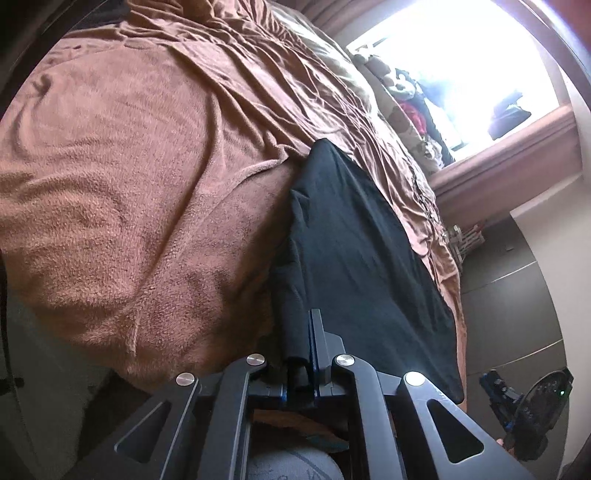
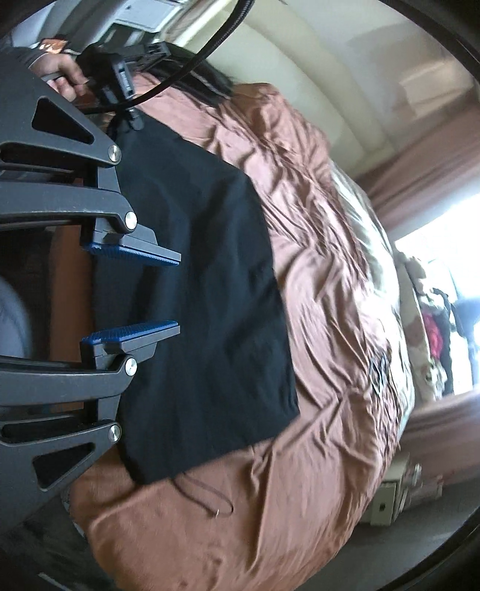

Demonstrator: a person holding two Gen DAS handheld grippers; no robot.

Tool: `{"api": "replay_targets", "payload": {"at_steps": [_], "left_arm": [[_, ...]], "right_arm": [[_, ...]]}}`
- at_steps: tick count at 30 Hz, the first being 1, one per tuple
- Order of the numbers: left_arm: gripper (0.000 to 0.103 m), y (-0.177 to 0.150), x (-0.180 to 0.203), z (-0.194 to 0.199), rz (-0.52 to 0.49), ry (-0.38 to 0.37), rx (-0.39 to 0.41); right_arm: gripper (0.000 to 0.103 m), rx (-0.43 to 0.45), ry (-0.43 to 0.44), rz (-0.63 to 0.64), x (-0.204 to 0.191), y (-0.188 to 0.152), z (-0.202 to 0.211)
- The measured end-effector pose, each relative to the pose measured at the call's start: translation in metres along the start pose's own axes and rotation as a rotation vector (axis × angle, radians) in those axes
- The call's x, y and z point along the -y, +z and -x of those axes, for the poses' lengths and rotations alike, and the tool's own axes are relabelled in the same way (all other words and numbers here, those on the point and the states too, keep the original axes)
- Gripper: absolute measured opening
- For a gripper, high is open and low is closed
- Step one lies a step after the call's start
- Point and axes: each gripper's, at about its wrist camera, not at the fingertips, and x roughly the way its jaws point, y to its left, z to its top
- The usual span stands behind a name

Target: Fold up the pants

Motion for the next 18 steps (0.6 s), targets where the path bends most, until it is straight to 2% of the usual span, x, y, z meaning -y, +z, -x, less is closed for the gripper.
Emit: {"api": "replay_targets", "payload": {"at_steps": [11,18], "left_arm": [[0.008,-0.001,-0.005,0.0,0.021,-0.008,0.008],[0.008,-0.001,-0.01,0.001,0.045,-0.03,0.008]], "right_arm": [[0.028,-0.164,0.023,0.085,-0.032,0.027,-0.086],[0.028,-0.258,0.033,0.118,-0.042,0.029,-0.141]]}}
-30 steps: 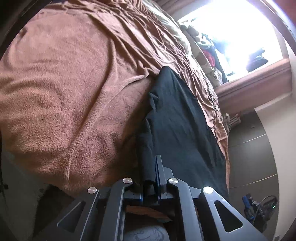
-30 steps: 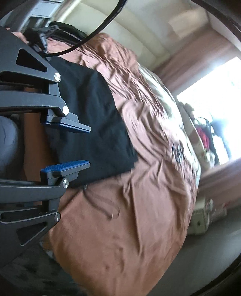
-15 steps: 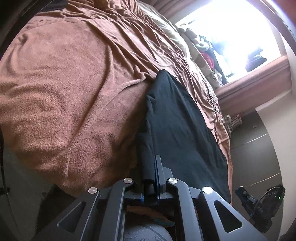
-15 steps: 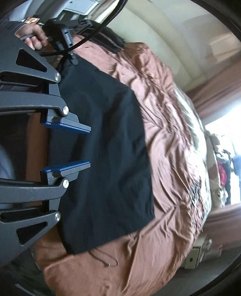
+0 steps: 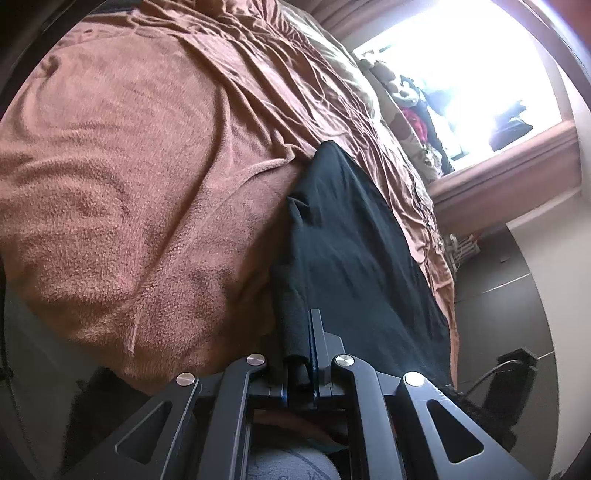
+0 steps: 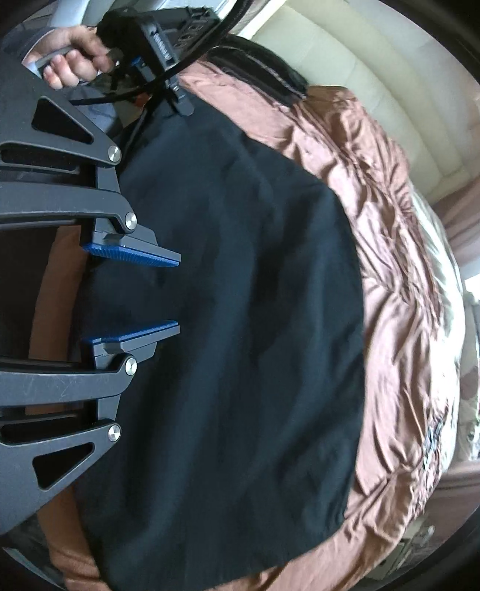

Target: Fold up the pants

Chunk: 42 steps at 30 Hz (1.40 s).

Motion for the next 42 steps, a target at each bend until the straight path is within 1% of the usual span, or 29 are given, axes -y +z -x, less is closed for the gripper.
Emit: {"api": "replay_targets", "payload": {"at_steps": [3,8,10,14,19,24,34,42], "left_arm": [[0.008,0.0,-0.001,0.001,0.008,-0.008,0.0],[0.008,-0.001,-0.004,0.002,0.026,-0.02,-0.007],[0.008,-0.001,-0.004,0.002,0.024,-0.018,-0.008],[0.008,-0.002,-0.004,0.003,0.027,-0.018,-0.01],[0.008,-0.001,-0.003,0.003,0.023,-0.019,-0.007],[0.008,-0.002,-0.003,0.004,0.027,-0.015,-0.007],[0.008,-0.001,-0.005,0.0,0.043,-0.011,-0.01],[0.008,0.0,-0.007,-0.003,0.053,-0.006,-0.013]], "right_arm": [[0.028,-0.061,0.004,0.013,0.0,0.0,-0.015],[0.028,-0.122,0.032,0.005,0.005,0.004,-0.017],[0.028,-0.116,0.036,0.0,0.005,0.008,-0.012],[0.028,-0.073,0.047,0.007,0.002,0.02,-0.009],[0.028,-0.081,0.061,0.0,0.0,0.03,-0.023],[0.028,-0.084,0.033,-0.006,0.003,0.036,-0.036],[0.028,-0.099,0.029,-0.046,0.014,0.077,-0.067],[0.028,-0.081,0.028,-0.079,0.025,0.108,-0.082]]}}
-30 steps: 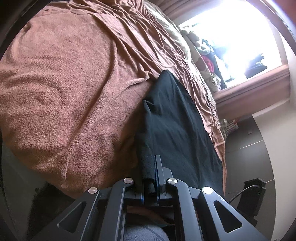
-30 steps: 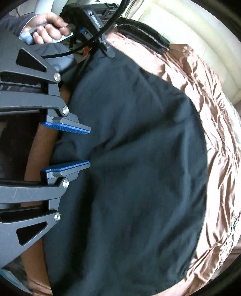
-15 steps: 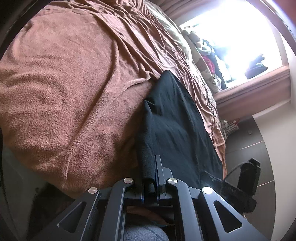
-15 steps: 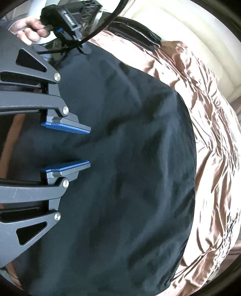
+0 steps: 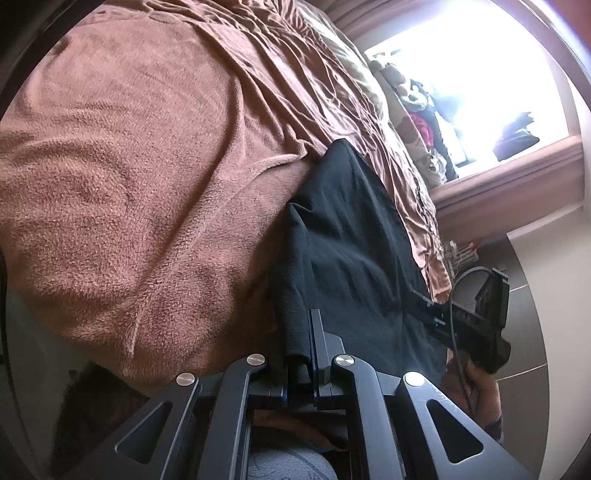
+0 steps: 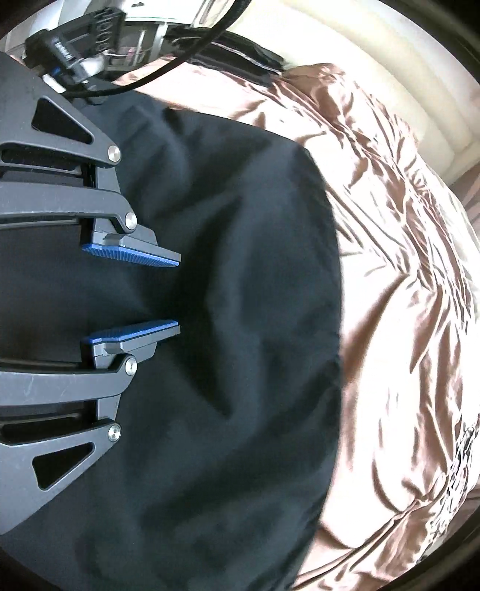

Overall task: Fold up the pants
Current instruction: 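Press the open right tool onto the pants while the left tool keeps holding the edge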

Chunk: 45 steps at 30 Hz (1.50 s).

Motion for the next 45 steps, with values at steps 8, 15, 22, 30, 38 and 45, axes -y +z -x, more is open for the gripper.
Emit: {"api": "replay_targets", "payload": {"at_steps": [8,15,22,30,38,45], "left_arm": [[0.008,0.002,-0.001,-0.003,0.006,-0.002,-0.002],[0.008,0.001,-0.001,-0.003,0.006,-0.003,-0.002],[0.008,0.002,-0.003,-0.005,0.009,-0.012,-0.004],[0.008,0.001,-0.006,-0.003,0.014,-0.024,-0.005],[0.008,-0.002,-0.005,0.001,0.003,-0.022,-0.002],[0.008,-0.002,-0.005,0.001,0.008,-0.03,-0.004]], "right_arm": [[0.027,0.014,-0.035,-0.027,0.006,0.03,-0.009],[0.013,0.019,-0.07,-0.041,0.01,0.047,-0.019],[0.012,0.033,-0.085,-0.029,0.005,0.044,-0.007],[0.012,-0.022,-0.066,0.028,-0.007,-0.001,-0.001],[0.012,-0.057,-0.057,0.077,-0.016,-0.04,0.012],[0.012,-0.065,-0.052,0.087,-0.018,-0.062,0.023]]}}
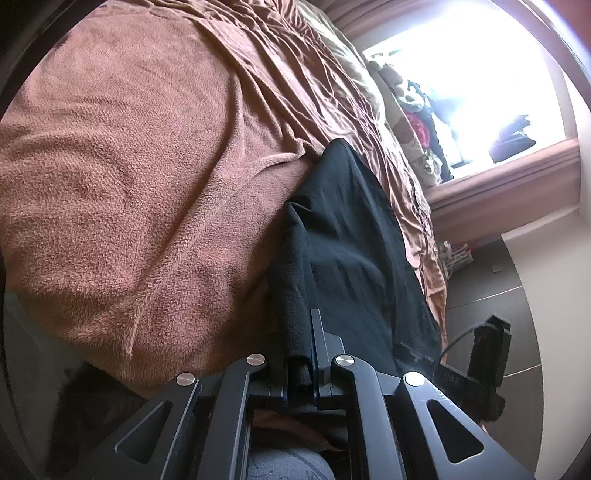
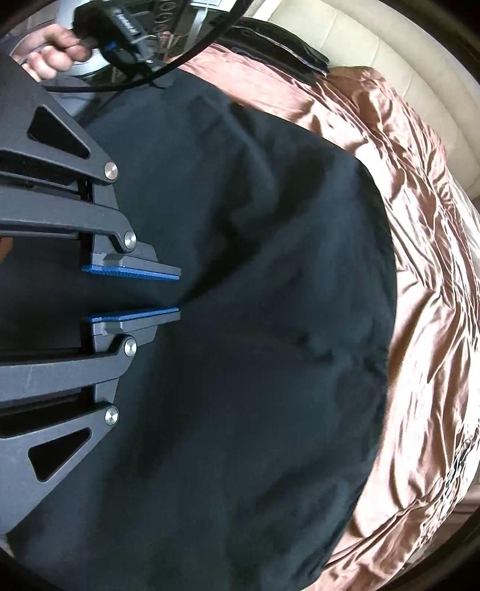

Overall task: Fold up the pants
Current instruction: 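Press the open right tool onto the pants while the left tool keeps holding the edge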

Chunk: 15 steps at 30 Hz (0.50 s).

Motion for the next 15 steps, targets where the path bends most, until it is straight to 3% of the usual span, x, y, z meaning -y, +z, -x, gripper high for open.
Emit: {"api": "replay_targets", "payload": {"at_steps": [10,14,15], "left_arm": [[0.009,0.004,-0.001,-0.006,0.014,0.007,-0.033],[0.032,0.008,-0.001,-0.008,0.03,0.015,-0.027],[0.033,0.01,-0.003,-0.007,0.041,0.009,-0.019]], "right_arm": [[0.012,0.002,0.039,-0.018,-0.004,-0.039,0.014],[0.012,0.01,0.04,-0.027,-0.004,-0.045,0.016],[0.012,0.012,0.042,-0.03,-0.003,-0.046,0.017]]}}
